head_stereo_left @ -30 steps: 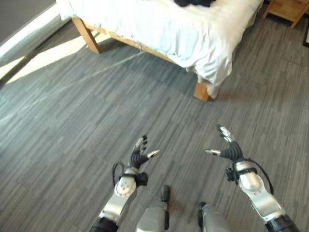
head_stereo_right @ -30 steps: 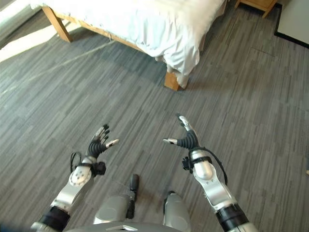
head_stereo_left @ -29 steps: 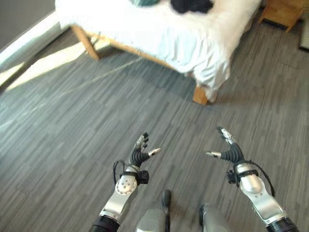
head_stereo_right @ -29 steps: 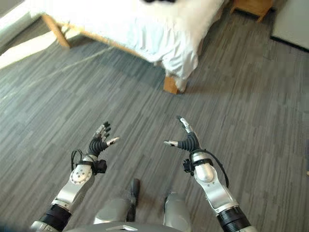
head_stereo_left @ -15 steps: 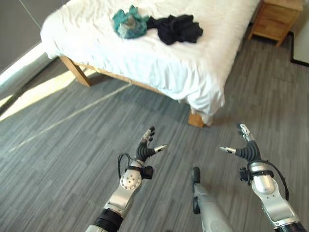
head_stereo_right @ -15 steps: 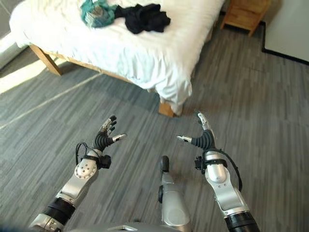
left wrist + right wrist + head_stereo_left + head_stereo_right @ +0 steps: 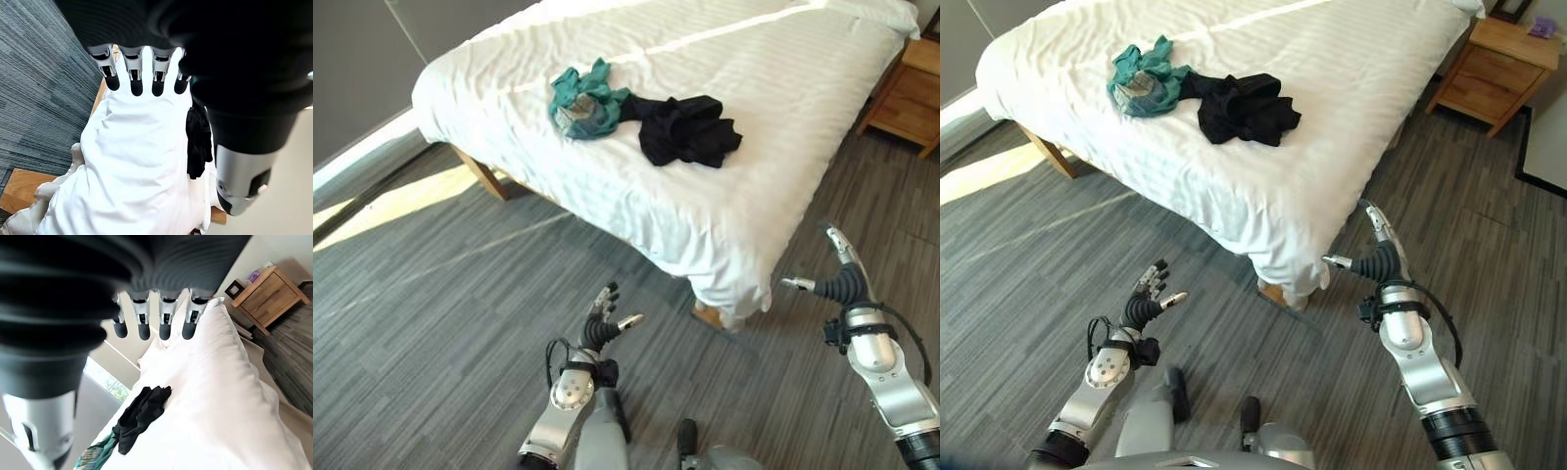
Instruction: Pick up bed clothes into laundry basket.
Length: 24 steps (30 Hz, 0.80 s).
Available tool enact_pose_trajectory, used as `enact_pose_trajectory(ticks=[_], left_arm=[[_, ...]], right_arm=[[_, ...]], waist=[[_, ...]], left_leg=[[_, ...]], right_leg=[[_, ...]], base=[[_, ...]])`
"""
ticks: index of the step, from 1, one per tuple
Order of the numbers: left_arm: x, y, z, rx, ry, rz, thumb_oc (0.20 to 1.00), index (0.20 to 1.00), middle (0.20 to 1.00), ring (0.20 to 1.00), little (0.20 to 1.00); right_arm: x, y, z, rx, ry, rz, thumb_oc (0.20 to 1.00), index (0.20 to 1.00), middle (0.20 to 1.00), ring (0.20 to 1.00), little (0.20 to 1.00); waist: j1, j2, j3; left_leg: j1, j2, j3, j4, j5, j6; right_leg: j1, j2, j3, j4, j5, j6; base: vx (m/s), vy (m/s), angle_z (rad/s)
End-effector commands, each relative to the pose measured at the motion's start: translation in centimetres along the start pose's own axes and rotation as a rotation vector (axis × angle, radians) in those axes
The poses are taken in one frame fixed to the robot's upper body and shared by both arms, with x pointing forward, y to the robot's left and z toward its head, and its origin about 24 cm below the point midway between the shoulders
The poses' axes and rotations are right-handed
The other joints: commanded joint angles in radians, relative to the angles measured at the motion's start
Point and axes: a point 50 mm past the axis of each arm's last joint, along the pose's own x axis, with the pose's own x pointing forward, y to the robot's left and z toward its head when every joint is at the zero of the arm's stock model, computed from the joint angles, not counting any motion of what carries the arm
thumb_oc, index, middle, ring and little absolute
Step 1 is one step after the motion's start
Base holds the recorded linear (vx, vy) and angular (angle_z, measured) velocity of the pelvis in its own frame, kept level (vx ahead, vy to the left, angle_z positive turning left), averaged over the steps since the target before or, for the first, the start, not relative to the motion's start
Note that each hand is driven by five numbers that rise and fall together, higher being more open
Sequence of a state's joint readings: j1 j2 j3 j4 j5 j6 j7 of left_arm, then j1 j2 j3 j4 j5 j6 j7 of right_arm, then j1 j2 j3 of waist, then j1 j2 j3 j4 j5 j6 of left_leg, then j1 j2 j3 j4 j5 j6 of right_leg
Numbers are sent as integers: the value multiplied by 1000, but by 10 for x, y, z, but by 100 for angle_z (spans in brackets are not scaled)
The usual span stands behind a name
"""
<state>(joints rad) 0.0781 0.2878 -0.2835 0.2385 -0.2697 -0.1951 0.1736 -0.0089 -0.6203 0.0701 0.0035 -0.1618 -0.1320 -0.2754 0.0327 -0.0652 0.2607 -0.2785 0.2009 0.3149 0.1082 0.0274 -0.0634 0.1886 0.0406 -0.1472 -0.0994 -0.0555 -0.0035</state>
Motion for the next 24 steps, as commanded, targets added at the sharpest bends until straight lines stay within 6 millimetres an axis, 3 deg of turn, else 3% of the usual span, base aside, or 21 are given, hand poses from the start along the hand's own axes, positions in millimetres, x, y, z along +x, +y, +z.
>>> enact_pose_trajectory(ticks=[1, 4, 7, 8, 9, 10, 12, 15, 18, 19, 22, 24], left_arm=[[7, 1, 26, -25, -122, 2, 1000, 1000, 1000, 1000, 1000], [3, 7, 19, -15, -92, 15, 1000, 1000, 1000, 1000, 1000], [1, 11, 14, 45, -72, 2, 1000, 1000, 1000, 1000, 1000], [2, 15, 13, 81, -58, -11, 1000, 1000, 1000, 1000, 1000], [2, 16, 12, 100, -55, -19, 1000, 1000, 1000, 1000, 1000], [2, 17, 12, 124, -52, -23, 1000, 1000, 1000, 1000, 1000], [4, 23, 12, 165, -45, -9, 1000, 1000, 1000, 1000, 1000], [7, 28, 14, 197, -48, 4, 1000, 1000, 1000, 1000, 1000], [3, 32, 11, 197, -37, 11, 1000, 1000, 1000, 1000, 1000], [1, 35, 9, 192, -27, 19, 1000, 1000, 1000, 1000, 1000], [-2, 52, 10, 218, -16, 61, 1000, 1000, 1000, 1000, 1000], [-4, 56, 9, 226, -10, 71, 1000, 1000, 1000, 1000, 1000]], right_arm=[[17, -56, 24, -165, -145, -189, 1000, 1000, 1000, 1000, 1000], [24, -78, 22, -210, -136, -259, 1000, 1000, 1000, 1000, 1000], [35, -97, 22, -269, -132, -339, 1000, 1000, 1000, 1000, 1000], [36, -102, 16, -271, -97, -361, 1000, 1000, 1000, 1000, 1000], [37, -104, 13, -265, -80, -382, 1000, 1000, 1000, 1000, 1000], [39, -108, 7, -265, -46, -413, 1000, 1000, 1000, 1000, 1000], [46, -108, 3, -250, -18, -460, 1000, 1000, 1000, 1000, 1000], [50, -105, -6, -242, 38, -458, 1000, 1000, 1000, 1000, 1000], [50, -98, -24, -230, 135, -437, 1000, 1000, 1000, 1000, 1000], [48, -92, -32, -197, 175, -427, 1000, 1000, 1000, 1000, 1000], [40, -75, -58, -151, 310, -389, 1000, 1000, 1000, 1000, 1000], [42, -69, -60, -132, 325, -374, 1000, 1000, 1000, 1000, 1000]], waist=[[30, -14, -27], [36, -10, -54], [47, -32, -87], [48, -60, -91], [46, -68, -90], [41, -71, -82], [34, -54, -72], [-9, -31, -38], [-37, -15, -18], [-45, -17, -12], [-47, -17, 3], [-44, -16, 7]], left_leg=[[77, 57, -25, -130, 157, -61], [95, 80, -10, -163, 187, -72], [121, 47, 3, -162, 173, -49], [154, -1, 9, -158, 132, -22], [175, -30, 5, -159, 111, -5], [197, -51, -2, -162, 90, 11], [233, -70, -19, -179, 57, 36], [305, -98, -69, -192, -6, 49], [368, -127, -102, -195, -53, 48], [399, -146, -119, -195, -79, 46], [449, -148, -143, -195, -131, 27], [461, -145, -148, -195, -140, 24]], right_leg=[[76, -161, -20, 12, -50, 147], [115, -183, -13, 12, -67, 178], [95, -240, 6, 78, -33, 214], [62, -279, 16, 200, 29, 249], [30, -299, 22, 273, 91, 265], [-8, -310, 37, 361, 176, 265], [-81, -300, 72, 476, 256, 264], [-236, -207, 115, 560, 177, 245], [-327, -159, 52, 423, 96, 194], [-366, -147, 25, 357, 96, 182], [-385, -178, -122, 219, 129, 183], [-388, -195, -172, 217, 135, 179]], base=[[418, 195, -64], [423, 235, -28], [414, 246, -23], [458, 254, -3], [428, 257, 13], [326, 216, 27], [360, 230, 37], [403, 143, 86], [405, 46, 91], [464, -36, 64], [354, -95, 60], [256, -111, 46]])
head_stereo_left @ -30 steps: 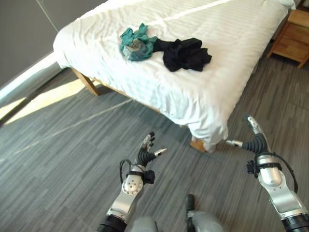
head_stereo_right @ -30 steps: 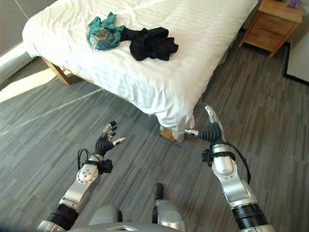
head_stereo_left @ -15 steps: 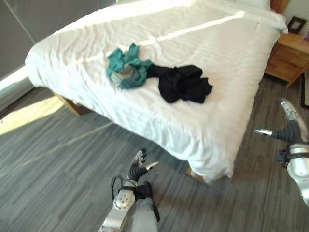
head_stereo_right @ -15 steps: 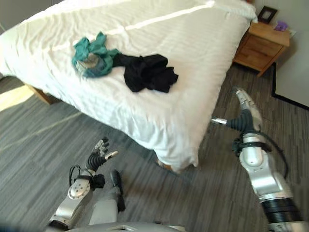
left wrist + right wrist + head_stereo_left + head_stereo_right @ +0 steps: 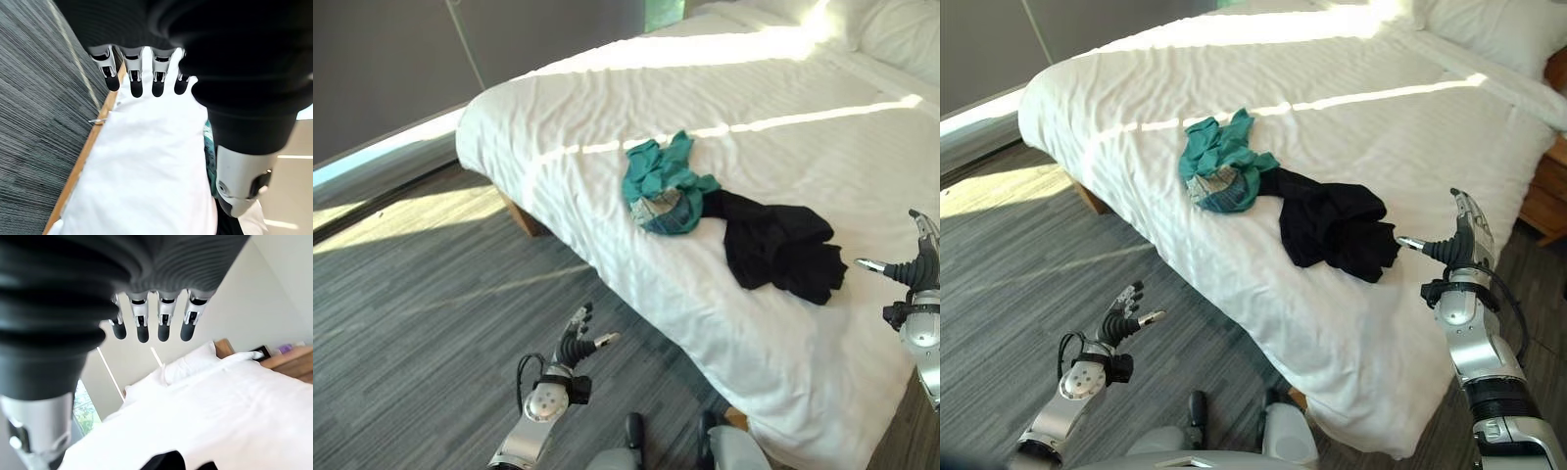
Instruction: Pick up bed clothes into laundry basket.
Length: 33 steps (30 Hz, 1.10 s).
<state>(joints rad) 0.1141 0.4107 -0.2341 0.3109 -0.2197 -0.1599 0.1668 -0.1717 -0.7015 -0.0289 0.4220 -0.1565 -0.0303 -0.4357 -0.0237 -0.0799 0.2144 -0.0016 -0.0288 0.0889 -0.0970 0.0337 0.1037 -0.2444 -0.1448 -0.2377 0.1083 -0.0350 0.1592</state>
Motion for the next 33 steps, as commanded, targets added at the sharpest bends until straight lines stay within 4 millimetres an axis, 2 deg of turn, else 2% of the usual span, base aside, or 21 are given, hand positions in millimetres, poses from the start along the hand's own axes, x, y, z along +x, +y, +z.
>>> enact_pose_trajectory(ticks=[1, 4, 5, 6, 7, 8, 9, 11, 12, 13, 16, 17, 20, 23, 24, 25, 26, 28, 30, 31, 33], left_arm=[[3, 13, 19, 41, -100, 20, 1000, 1000, 1000, 1000, 1000], [2, 12, 10, 15, -63, 34, 1000, 1000, 1000, 1000, 1000], [1, 9, 6, -2, -47, 32, 1000, 1000, 1000, 1000, 1000], [2, 9, 0, -42, -22, 60, 1000, 1000, 1000, 1000, 1000], [2, 9, 1, -43, -22, 61, 1000, 1000, 1000, 1000, 1000], [4, 10, 2, -66, -26, 85, 1000, 1000, 1000, 1000, 1000], [7, 13, 5, -77, -34, 115, 1000, 1000, 1000, 1000, 1000], [19, 26, 21, -141, -98, 233, 1000, 1000, 1000, 1000, 1000], [32, 40, 55, -163, -233, 343, 1000, 1000, 1000, 1000, 1000], [32, 40, 55, -160, -234, 344, 1000, 1000, 1000, 1000, 1000], [38, 60, 132, -138, -556, 476, 1000, 1000, 1000, 1000, 1000], [38, 59, 132, -136, -557, 476, 1000, 1000, 1000, 1000, 1000], [31, 66, 180, -54, -747, 507, 1000, 1000, 1000, 1000, 1000], [34, 61, 195, 41, -782, 487, 1000, 1000, 1000, 1000, 1000], [34, 60, 195, 41, -782, 484, 1000, 1000, 1000, 1000, 1000], [44, 52, 205, 139, -780, 473, 1000, 1000, 1000, 1000, 1000], [51, 46, 209, 184, -770, 453, 1000, 1000, 1000, 1000, 1000], [71, 34, 208, 312, -698, 418, 1000, 1000, 1000, 1000, 1000], [90, 27, 201, 433, -595, 391, 1000, 1000, 1000, 1000, 1000], [107, 30, 192, 570, -479, 415, 1000, 1000, 1000, 1000, 1000], [121, 49, 180, 749, -322, 476, 1000, 1000, 1000, 1000, 1000]], right_arm=[[20, 7, 4, 74, 71, -25, 1000, 1000, 1000, 1000, 1000], [18, 21, -10, 107, 166, 29, 1000, 1000, 1000, 1000, 1000], [16, 29, -18, 118, 219, 63, 1000, 1000, 1000, 1000, 1000], [6, 44, -33, 152, 317, 122, 1000, 1000, 1000, 1000, 1000], [6, 44, -33, 153, 316, 122, 586, 586, 586, 586, 586], [-2, 54, -41, 173, 372, 151, 442, 442, 442, 442, 442], [-11, 59, -52, 190, 434, 163, 200, 200, 200, 200, 200], [-22, 63, -59, 244, 476, 159, 200, 200, 200, 200, 200], [-37, 70, -65, 274, 492, 167, 200, 200, 200, 200, 200], [-38, 70, -65, 276, 493, 167, 200, 200, 200, 200, 200], [-70, 73, -84, 239, 506, 225, 200, 200, 200, 200, 200], [-71, 73, -84, 240, 507, 225, 200, 200, 200, 200, 200], [-84, 60, -97, 191, 498, 245, 200, 200, 200, 200, 200], [-85, 47, -99, 151, 458, 243, 200, 200, 200, 200, 200], [-86, 46, -99, 149, 460, 242, 200, 200, 200, 200, 200], [-75, 30, -92, 127, 385, 209, 200, 200, 200, 200, 200], [-70, 23, -89, 112, 358, 191, 200, 200, 200, 200, 200], [-58, 5, -78, 113, 282, 147, 200, 200, 200, 200, 200], [-50, -19, -64, 116, 180, 100, 200, 200, 200, 200, 200], [-50, -33, -47, 160, 93, 71, 200, 200, 200, 200, 200], [-52, -42, -30, 268, 6, 47, 200, 200, 200, 200, 200]], waist=[[24, 2, 46], [27, 20, 35], [28, 38, 35], [29, 64, 37], [27, 64, 37], [36, 74, 44], [44, 80, 52], [48, 73, 65], [35, 60, 67], [35, 57, 68], [-6, 43, 53], [-5, 39, 51], [-36, 43, 28], [-59, 52, 8], [-53, 54, 8], [-73, 66, 0], [-78, 72, -5], [-104, 80, -14], [-165, 88, -31], [-210, 75, -36], [-250, 49, -46]], left_leg=[[214, 74, 73, 10, -174, -145], [222, 66, 64, 10, -180, -150], [226, 67, 64, 10, -176, -154], [205, 78, 68, 93, -191, -181], [203, 78, 68, 96, -192, -182], [163, 89, 73, 177, -190, -204], [125, 96, 69, 254, -163, -225], [36, 114, 74, 418, -85, -267], [1, 141, 109, 461, -56, -271], [0, 139, 109, 461, -55, -271], [4, 157, 126, 359, -113, -246], [3, 151, 128, 351, -103, -244], [5, 192, 102, 228, -81, -249], [-4, 246, 35, 131, -14, -262], [2, 248, 38, 124, -12, -264], [-13, 279, -37, 57, 32, -276], [-25, 293, -75, 29, 51, -283], [-62, 298, -136, 10, 56, -292], [-64, 298, -96, 10, 40, -298], [-38, 275, -41, 10, 26, -284], [1, 247, 35, 10, -23, -263]], right_leg=[[72, -12, -92, -14, 111, 0], [90, -21, -106, -40, 125, -11], [102, -21, -110, -55, 125, -16], [123, -23, -112, -72, 109, -31], [123, -23, -113, -72, 109, -31], [152, -26, -111, -91, 97, -44], [181, -27, -115, -104, 88, -54], [243, -31, -125, -143, 74, -74], [279, -37, -122, -165, 70, -75], [280, -38, -123, -168, 72, -74], [313, -47, -80, -180, 62, -43], [309, -52, -79, -182, 67, -42], [323, -61, -18, -184, 55, -8], [323, -66, 55, -191, 51, 16], [324, -64, 57, -190, 48, 16], [332, -67, 127, -195, 36, 36], [331, -69, 160, -195, 30, 42], [333, -78, 220, -195, 14, 53], [332, -102, 250, -190, 13, 72], [285, -128, 318, -159, 45, 90], [243, -152, 392, -157, 79, 103]], base=[[391, -165, 41], [252, -77, 45], [139, -4, 22], [136, -4, 9], [122, -28, 8], [77, -23, 20], [111, -47, 31], [160, -79, 16], [167, -59, -11], [200, -9, -8], [248, 96, 23], [217, 155, 28], [265, 228, -24], [242, 245, -88], [273, 367, -74], [263, 380, -71], [321, 512, -44], [192, 402, -16], [172, 533, -61], [224, 644, -74], [133, 438, -93]])
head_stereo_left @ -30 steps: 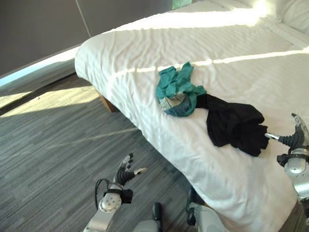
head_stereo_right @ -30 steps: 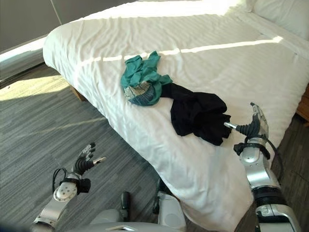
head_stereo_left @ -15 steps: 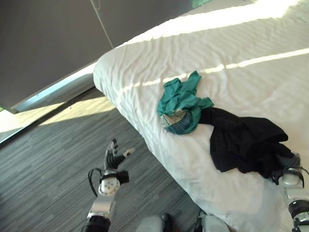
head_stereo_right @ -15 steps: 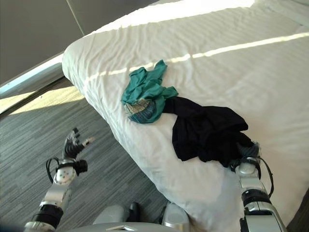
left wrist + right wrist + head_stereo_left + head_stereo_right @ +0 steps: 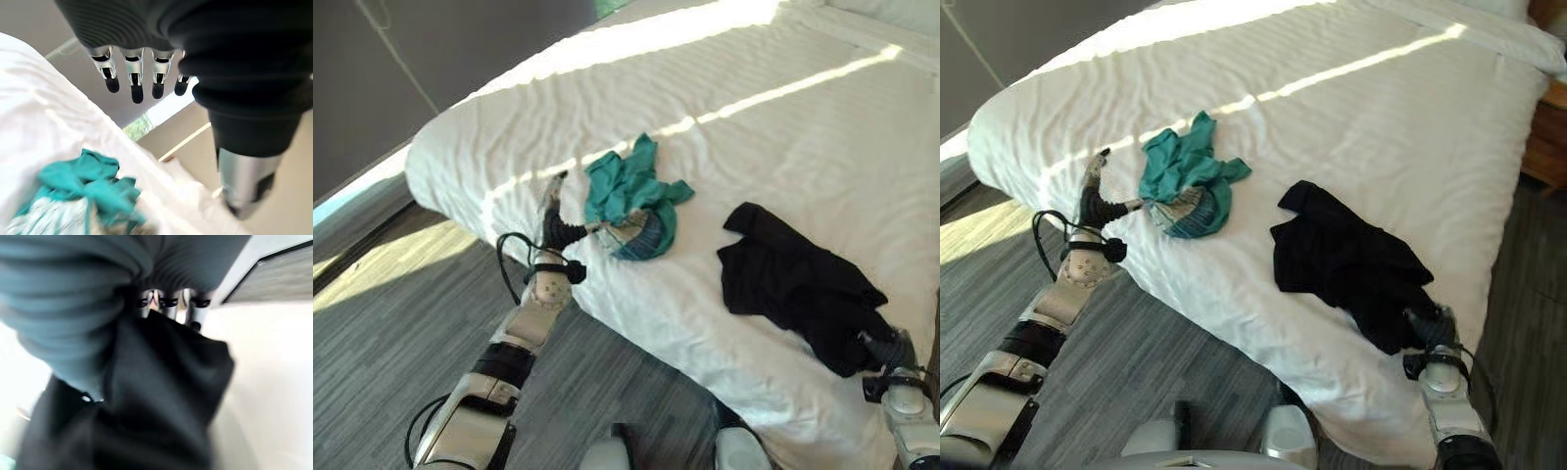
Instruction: Pick up bed clothes into laundry basket.
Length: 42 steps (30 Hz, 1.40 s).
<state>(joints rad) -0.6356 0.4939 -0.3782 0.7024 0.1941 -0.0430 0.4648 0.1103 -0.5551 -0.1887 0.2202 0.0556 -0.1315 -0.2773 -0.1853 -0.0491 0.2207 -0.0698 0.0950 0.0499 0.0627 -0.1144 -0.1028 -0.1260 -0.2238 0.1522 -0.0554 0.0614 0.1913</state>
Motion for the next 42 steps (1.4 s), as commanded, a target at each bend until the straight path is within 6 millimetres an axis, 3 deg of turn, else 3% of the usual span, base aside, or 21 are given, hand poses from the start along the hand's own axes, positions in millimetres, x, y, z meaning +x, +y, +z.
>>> enact_pose_trajectory(ticks=[1, 4, 7, 10, 11, 13, 18, 21, 23, 24, 26, 27, 30, 31, 33, 35, 36, 37, 39, 40, 42], left_arm=[[23, 21, -4, 188, 57, 73, 1000, 1000, 1000, 1000, 1000], [31, 56, -42, 374, 254, 100, 1000, 1000, 1000, 1000, 1000], [36, 99, -59, 484, 359, 146, 1000, 1000, 1000, 1000, 1000], [13, 119, -100, 620, 512, 83, 1000, 1000, 1000, 1000, 1000], [-1, 121, -118, 646, 584, 42, 881, 881, 881, 881, 881], [-19, 126, -140, 644, 668, 4, 200, 200, 200, 200, 200], [-95, 148, -202, 561, 941, -54, 200, 200, 200, 200, 200], [-112, 172, -212, 541, 981, 4, 200, 200, 200, 200, 200], [-100, 211, -200, 570, 907, 135, 200, 200, 200, 200, 200], [-70, 247, -167, 593, 714, 332, 200, 200, 200, 200, 200], [-62, 257, -153, 614, 631, 387, 200, 200, 200, 200, 200], [-42, 265, -122, 596, 455, 479, 200, 200, 200, 200, 200], [-1, 224, -8, 333, -137, 588, 200, 200, 200, 200, 200], [-3, 220, -6, 331, -139, 585, 200, 200, 200, 200, 200], [3, 176, 39, 174, -327, 516, 200, 200, 200, 200, 200], [7, 125, 86, -60, -459, 414, 200, 200, 200, 200, 200], [6, 110, 95, -126, -481, 367, 200, 200, 200, 200, 200], [-4, 80, 105, -287, -499, 287, 200, 200, 200, 200, 200], [-23, 43, 120, -415, -535, 151, 200, 200, 200, 200, 200], [-23, 42, 120, -415, -535, 151, 200, 200, 200, 200, 200], [-37, 16, 131, -479, -558, 35, 200, 200, 200, 200, 200]], right_arm=[[0, -45, 14, -57, -98, -53, 200, 200, 200, 200, 200], [1, -43, 46, 86, -261, -61, 200, 200, 200, 200, 200], [-3, -43, 63, 148, -348, -39, 200, 200, 200, 200, 200], [-3, -39, 75, 178, -409, 1, 200, 200, 200, 200, 200], [-1, -40, 78, 191, -420, -1, 200, 200, 200, 200, 200], [-1, -43, 87, 221, -459, -10, 200, 200, 200, 200, 200], [4, -50, 113, 212, -566, -3, 200, 200, 200, 200, 200], [5, -44, 118, 208, -581, 48, 200, 200, 200, 200, 200], [3, -43, 127, 214, -622, 102, 200, 200, 200, 200, 200], [-1, -41, 133, 241, -661, 150, 200, 200, 200, 200, 200], [-6, -42, 131, 260, -670, 158, 200, 200, 200, 200, 200], [-10, -42, 129, 273, -665, 161, 200, 200, 200, 200, 200], [-15, -34, 108, 315, -579, 123, 200, 200, 200, 200, 200], [-15, -37, 107, 304, -576, 111, 200, 200, 200, 200, 200], [-8, -27, 97, 269, -513, 99, 200, 200, 200, 200, 200], [4, -8, 97, 242, -480, 104, 200, 200, 200, 200, 200], [7, -1, 98, 220, -476, 119, 200, 200, 200, 200, 200], [10, 10, 101, 182, -474, 125, 200, 200, 200, 200, 200], [6, 18, 105, 150, -501, 147, 200, 200, 200, 200, 200], [6, 17, 105, 150, -501, 146, 200, 200, 200, 200, 200], [10, 20, 114, 65, -551, 132, 200, 200, 200, 200, 200]], waist=[[-83, 17, -52], [-120, -8, 0], [-130, -28, 45], [-129, -77, 94], [-136, -91, 113], [-146, -97, 148], [-68, -41, 139], [-17, -30, 88], [25, -21, 42], [62, -14, 11], [83, -11, 1], [97, -6, -11], [115, -4, -26], [127, 1, -23], [135, 4, -18], [176, 11, 19], [192, 16, 23], [208, 9, 28], [183, -1, 24], [183, -1, 23], [153, 18, 3]], left_leg=[[67, 123, 77, -150, 130, -56], [95, 112, 187, -150, 108, -34], [82, 107, 291, -150, 113, -21], [93, 76, 388, -150, 98, -1], [90, 70, 400, -150, 100, 4], [84, 61, 421, -150, 102, 22], [79, 38, 555, -141, 95, 81], [64, 31, 628, -138, 104, 106], [38, 35, 675, -137, 123, 122], [11, 32, 717, -133, 154, 124], [20, 25, 743, -132, 161, 125], [20, 20, 751, -132, 157, 129], [-34, 63, 778, -26, 184, 97], [-34, 72, 778, -14, 182, 91], [-75, 93, 736, 55, 204, 58], [-160, 115, 569, 163, 324, -24], [-171, 87, 456, 169, 317, -24], [-148, 11, 218, 184, 236, -22], [-37, -61, 4, 191, 121, -13], [-37, -62, 4, 186, 127, -12], [72, -91, -151, 137, 22, 2]], right_leg=[[118, -72, 8, 7, -12, 71], [-26, -81, 1, 69, 109, 71], [-59, -79, -187, 166, 68, 71], [-80, -49, -239, 187, 84, 71], [-93, -46, -241, 197, 107, 71], [-120, -41, -235, 246, 112, 69], [-62, -82, -412, 489, 6, 57], [8, -67, -471, 556, -25, 61], [52, -3, -484, 600, -22, 71], [123, 53, -504, 528, -34, 71], [158, 69, -517, 489, -55, 67], [184, 90, -532, 450, -101, 39], [263, 158, -519, 238, -254, -64], [274, 166, -518, 217, -247, -72], [304, 180, -482, 143, -259, -95], [314, 189, -446, 108, -246, -132], [310, 185, -421, 91, -233, -136], [303, 142, -366, 68, -204, -120], [254, 84, -288, 47, -122, -94], [252, 83, -288, 44, -118, -94], [204, 71, -206, 7, -75, -74]], base=[[3, 236, -132], [-174, 288, -161], [-291, 358, -158], [-214, 326, -168], [-145, 136, -108], [-208, 210, -121], [-178, 378, -110], [-144, 244, -125], [-134, 125, -158], [-145, 164, -112], [-72, 106, -83], [-101, -41, -69], [-234, -162, -10], [-152, -124, -20], [-157, -132, -31], [-281, -112, -67], [-380, 36, -110], [-283, 124, -227], [-260, 167, -221], [-183, 111, -122], [-68, 86, -104]])
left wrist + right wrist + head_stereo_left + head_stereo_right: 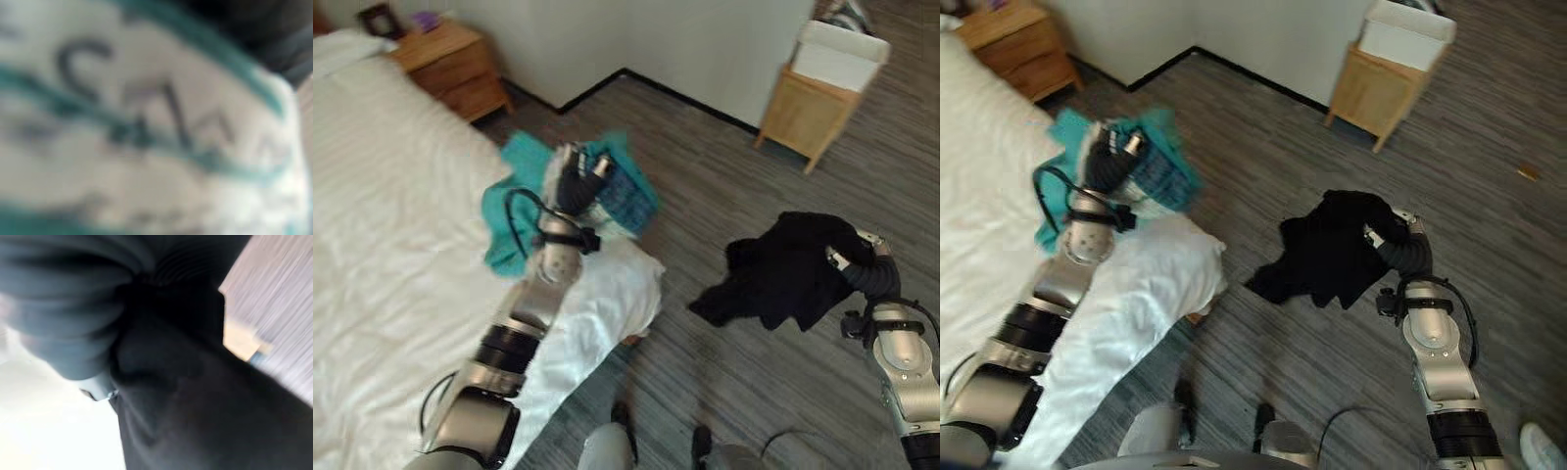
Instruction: Pick up bed clothes into laundry basket.
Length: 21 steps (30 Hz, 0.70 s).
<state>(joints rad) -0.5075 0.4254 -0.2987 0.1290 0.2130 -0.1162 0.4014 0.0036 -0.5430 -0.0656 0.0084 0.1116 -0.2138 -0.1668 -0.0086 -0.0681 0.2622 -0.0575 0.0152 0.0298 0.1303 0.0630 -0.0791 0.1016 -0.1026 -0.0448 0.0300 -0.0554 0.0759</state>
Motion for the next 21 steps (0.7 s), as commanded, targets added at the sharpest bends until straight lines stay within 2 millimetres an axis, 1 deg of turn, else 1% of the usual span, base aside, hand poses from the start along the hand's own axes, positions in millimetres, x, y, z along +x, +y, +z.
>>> enact_pose_trajectory(ticks=[1, 2, 3, 4, 5, 6, 7, 8, 9, 10, 11, 12, 13, 14, 15, 16, 17, 18, 19, 21], left_arm=[[7, -14, 29, -173, -104, 6, 200, 200, 200, 200, 200], [5, -20, 29, -181, -99, -20, 200, 200, 200, 200, 200], [3, -30, 30, -209, -85, -56, 200, 200, 200, 200, 200], [4, -41, 32, -228, -74, -89, 200, 200, 200, 200, 200], [6, -55, 27, -242, -24, -133, 200, 200, 200, 200, 200], [6, -63, 25, -242, 1, -165, 200, 200, 200, 200, 200], [7, -63, 25, -242, -1, -161, 200, 200, 200, 200, 200], [8, -69, 21, -232, 23, -182, 200, 200, 200, 200, 200], [10, -68, 19, -217, 29, -180, 200, 200, 200, 200, 200], [15, -66, 17, -199, 38, -172, 200, 200, 200, 200, 200], [19, -64, 16, -183, 43, -168, 200, 200, 200, 200, 200], [25, -61, 17, -172, 41, -152, 200, 200, 200, 200, 200], [29, -59, 18, -168, 36, -149, 200, 200, 200, 200, 200], [34, -56, 22, -171, 26, -138, 200, 200, 200, 200, 200], [36, -55, 24, -180, 20, -129, 200, 200, 200, 200, 200], [37, -54, 30, -232, 7, -116, 200, 200, 200, 200, 200], [36, -52, 32, -255, 0, -112, 200, 200, 200, 200, 200], [33, -49, 38, -301, -19, -100, 200, 200, 200, 200, 200], [30, -49, 41, -341, -23, -106, 200, 200, 200, 200, 200], [22, -49, 48, -430, -46, -116, 200, 200, 200, 200, 200]], right_arm=[[13, -16, 32, -141, -187, -46, 200, 200, 200, 200, 200], [15, -17, 35, -180, -204, -48, 200, 200, 200, 200, 200], [15, -20, 42, -221, -235, -55, 200, 200, 200, 200, 200], [19, -21, 46, -234, -251, -71, 200, 200, 200, 200, 200], [31, -18, 54, -243, -281, -71, 200, 200, 200, 200, 200], [39, -15, 60, -259, -297, -60, 200, 200, 200, 200, 200], [41, -15, 60, -260, -301, -60, 200, 200, 200, 200, 200], [49, -12, 66, -296, -320, -57, 200, 200, 200, 200, 200], [56, -11, 72, -321, -339, -50, 200, 200, 200, 200, 200], [67, -7, 84, -359, -377, -50, 200, 200, 200, 200, 200], [73, -9, 89, -382, -385, -61, 200, 200, 200, 200, 200], [78, -10, 96, -399, -407, -72, 200, 200, 200, 200, 200], [81, -10, 101, -420, -421, -75, 200, 200, 200, 200, 200], [84, -11, 106, -434, -430, -85, 200, 200, 200, 200, 200], [85, -11, 109, -423, -438, -96, 200, 200, 200, 200, 200], [85, -15, 111, -400, -445, -140, 200, 200, 200, 200, 200], [84, -17, 113, -378, -445, -169, 200, 200, 200, 200, 200], [80, -17, 112, -288, -444, -212, 200, 200, 200, 200, 200], [73, -11, 110, -202, -444, -228, 200, 200, 200, 200, 200], [62, 5, 104, -119, -431, -205, 200, 200, 200, 200, 200]], waist=[[-22, 40, -37], [-29, 51, -42], [-39, 62, -47], [-45, 59, -42], [-54, 58, -47], [-57, 59, -49], [-55, 58, -44], [-54, 57, -40], [-51, 56, -36], [-36, 54, -21], [-25, 51, -13], [-17, 52, -12], [-11, 54, -13], [-17, 54, -13], [-25, 54, -12], [-39, 56, -1], [-41, 57, 3], [-48, 55, 8], [-55, 56, 11], [-63, 55, 13]], left_leg=[[68, -8, -130, 60, -154, -23], [88, -6, -139, 15, -177, 2], [107, -2, -133, -49, -166, 20], [101, -6, -124, -65, -149, 25], [103, -21, -127, -105, -156, 45], [118, -21, -117, -139, -154, 55], [116, -21, -114, -143, -140, 55], [128, -20, -89, -163, -136, 60], [141, -19, -70, -183, -135, 61], [167, -7, -27, -202, -146, 57], [169, 2, 0, -209, -149, 53], [170, 14, 37, -210, -150, 47], [172, 20, 67, -210, -151, 48], [174, 24, 86, -210, -153, 51], [180, 23, 97, -212, -156, 52], [187, 26, 105, -215, -158, 49], [187, 28, 110, -216, -162, 47], [188, 29, 124, -217, -171, 43], [193, 29, 138, -217, -179, 42], [210, 23, 162, -217, -197, 40]], right_leg=[[-21, -48, -8, -79, 42, 40], [-27, -45, 8, -84, 44, 45], [-39, -41, 28, -72, 47, 44], [-59, -44, 38, -52, 50, 45], [-83, -35, 58, -35, 40, 49], [-101, -29, 70, -13, 37, 53], [-110, -30, 75, -6, 46, 53], [-132, -26, 79, 23, 44, 63], [-157, -25, 73, 51, 51, 73], [-191, -42, 11, 98, 62, 96], [-209, -74, -75, 122, 76, 110], [-218, -111, -179, 141, 81, 113], [-224, -136, -268, 163, 85, 106], [-232, -144, -320, 189, 83, 100], [-243, -141, -327, 202, 83, 102], [-272, -132, -317, 212, 89, 103], [-292, -130, -308, 215, 91, 104], [-306, -135, -321, 197, 102, 103], [-317, -143, -344, 174, 114, 98], [-322, -151, -381, 118, 133, 90]], base=[[-13, 94, -79], [33, 88, -72], [-13, 131, -53], [24, 141, -29], [20, 101, -34], [15, 62, -50], [-21, 50, -63], [-34, 45, -59], [42, 47, -84], [13, -23, -111], [-11, -55, -133], [-40, -51, -115], [9, -3, -94], [49, 42, -66], [85, 47, -57], [80, 36, -41], [97, -20, -27], [112, -73, -27], [142, -115, -19], [204, -134, -23]])
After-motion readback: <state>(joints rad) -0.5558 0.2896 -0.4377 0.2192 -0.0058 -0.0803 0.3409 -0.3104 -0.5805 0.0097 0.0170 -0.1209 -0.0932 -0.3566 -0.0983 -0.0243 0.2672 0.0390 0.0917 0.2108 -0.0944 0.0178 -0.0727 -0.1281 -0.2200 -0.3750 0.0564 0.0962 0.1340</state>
